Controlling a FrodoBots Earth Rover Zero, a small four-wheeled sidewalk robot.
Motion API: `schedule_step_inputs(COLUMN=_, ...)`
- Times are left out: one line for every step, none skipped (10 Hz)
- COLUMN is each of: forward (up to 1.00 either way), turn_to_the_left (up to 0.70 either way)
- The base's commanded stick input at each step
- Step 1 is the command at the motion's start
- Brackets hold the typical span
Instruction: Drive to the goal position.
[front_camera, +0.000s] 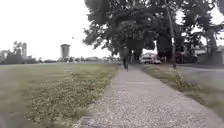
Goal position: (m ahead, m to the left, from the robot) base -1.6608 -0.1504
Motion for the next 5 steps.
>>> schedule_step_inputs(forward=0.7, turn_to_the_left=0.0)
schedule_step_inputs(forward=0.7, turn_to_the_left=0.0)
schedule_step_inputs(forward=0.7, turn_to_the_left=0.0)
schedule_step_inputs(forward=0.7, turn_to_the_left=0.0)
schedule_step_inputs(forward=0.7, turn_to_the_left=0.0)
